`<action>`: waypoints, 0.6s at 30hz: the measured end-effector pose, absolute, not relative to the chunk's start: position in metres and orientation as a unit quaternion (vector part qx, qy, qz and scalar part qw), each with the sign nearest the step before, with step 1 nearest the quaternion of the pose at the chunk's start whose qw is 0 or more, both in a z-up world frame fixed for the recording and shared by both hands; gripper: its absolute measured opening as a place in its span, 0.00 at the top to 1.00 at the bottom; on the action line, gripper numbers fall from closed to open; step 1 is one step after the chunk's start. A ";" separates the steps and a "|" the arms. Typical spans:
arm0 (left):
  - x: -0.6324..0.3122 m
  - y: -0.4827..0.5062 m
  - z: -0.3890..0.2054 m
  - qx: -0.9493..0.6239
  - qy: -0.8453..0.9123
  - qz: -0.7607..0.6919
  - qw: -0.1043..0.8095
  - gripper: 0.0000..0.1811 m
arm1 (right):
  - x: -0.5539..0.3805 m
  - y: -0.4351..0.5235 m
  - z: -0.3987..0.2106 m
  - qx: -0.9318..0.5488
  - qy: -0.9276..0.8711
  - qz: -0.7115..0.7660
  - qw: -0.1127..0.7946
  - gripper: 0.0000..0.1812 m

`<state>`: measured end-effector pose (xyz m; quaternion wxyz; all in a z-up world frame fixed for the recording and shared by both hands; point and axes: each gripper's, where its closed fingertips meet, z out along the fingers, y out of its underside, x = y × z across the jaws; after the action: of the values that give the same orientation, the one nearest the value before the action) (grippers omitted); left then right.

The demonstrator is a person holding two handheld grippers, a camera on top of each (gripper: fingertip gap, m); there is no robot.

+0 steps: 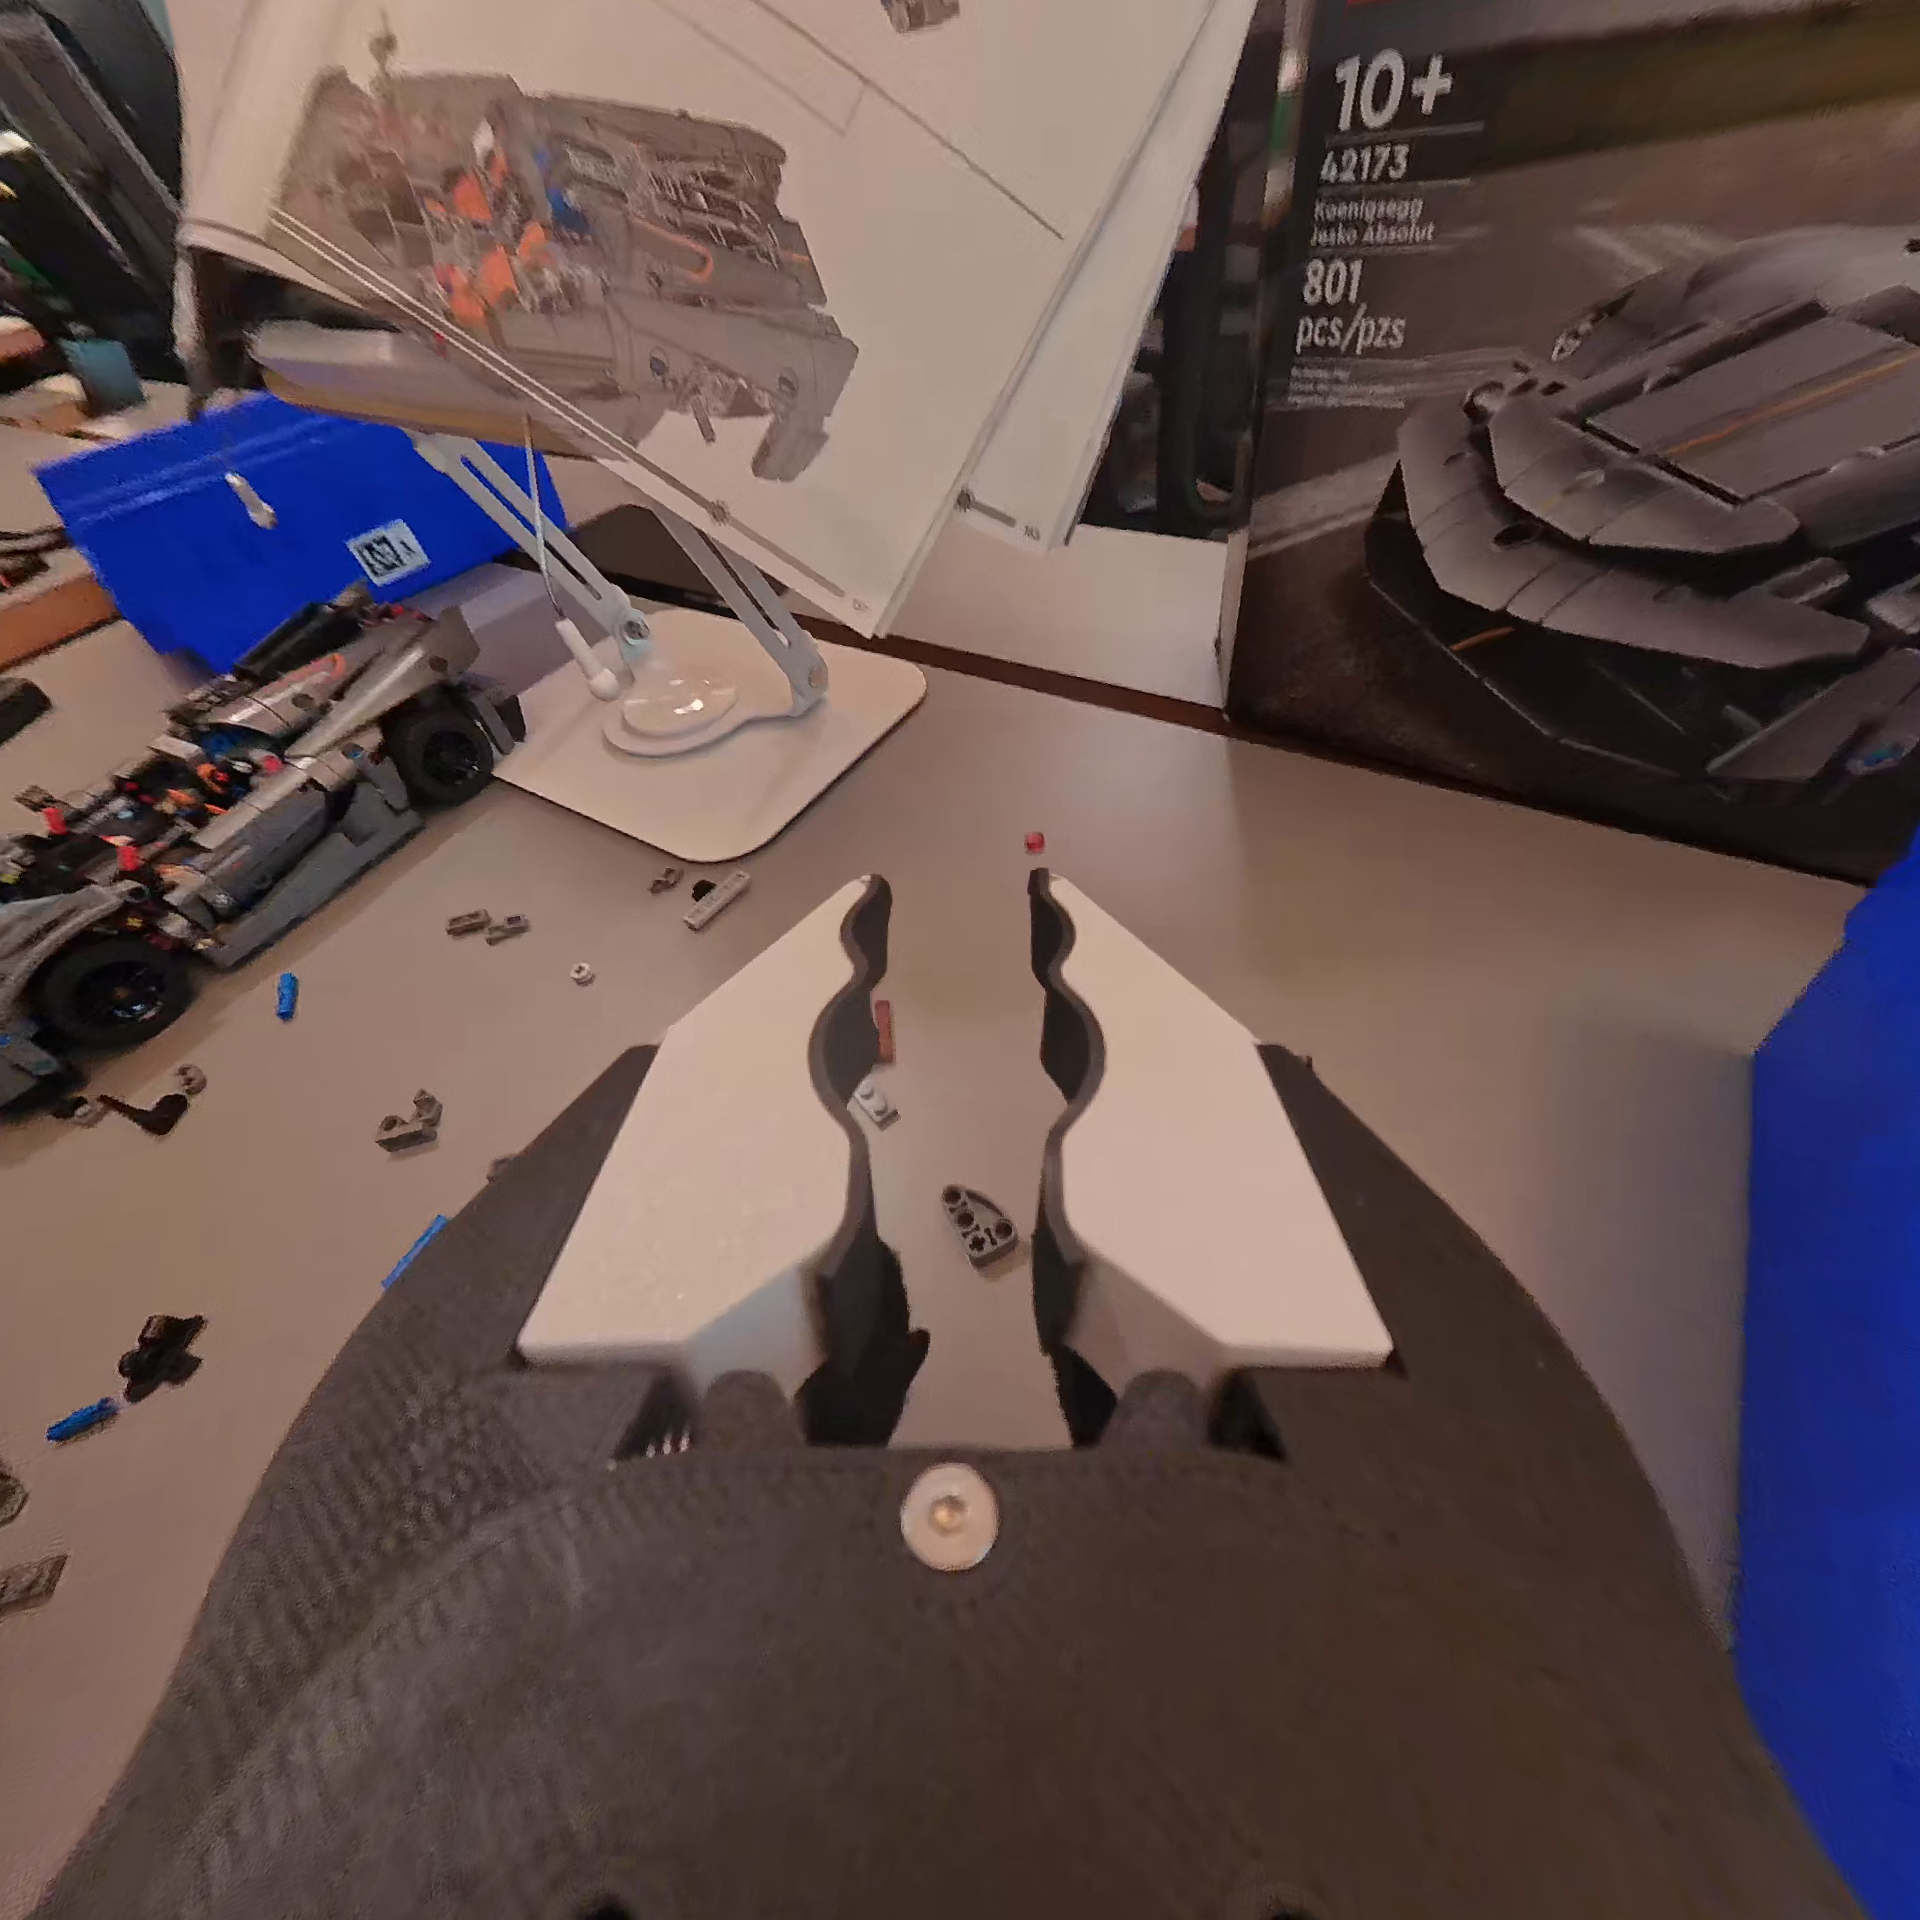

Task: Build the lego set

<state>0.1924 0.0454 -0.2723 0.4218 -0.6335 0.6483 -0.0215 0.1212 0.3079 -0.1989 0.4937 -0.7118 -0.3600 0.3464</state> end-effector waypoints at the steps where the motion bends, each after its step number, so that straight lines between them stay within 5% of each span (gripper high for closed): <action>1: 0.200 0.048 -0.269 -0.638 0.637 -0.031 0.432 0.63 | 0.121 0.308 -0.198 -0.707 -0.359 0.357 0.494 0.86; 18: 0.208 0.042 -0.198 -0.545 0.566 -0.016 0.619 0.68 | -0.048 0.254 -0.283 -0.623 -0.664 0.195 0.364 0.89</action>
<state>0.2081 0.0423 -0.1982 0.6187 -0.5447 0.5659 -0.0159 -0.0480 0.2541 -0.2830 0.3644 -0.6234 -0.6637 0.1949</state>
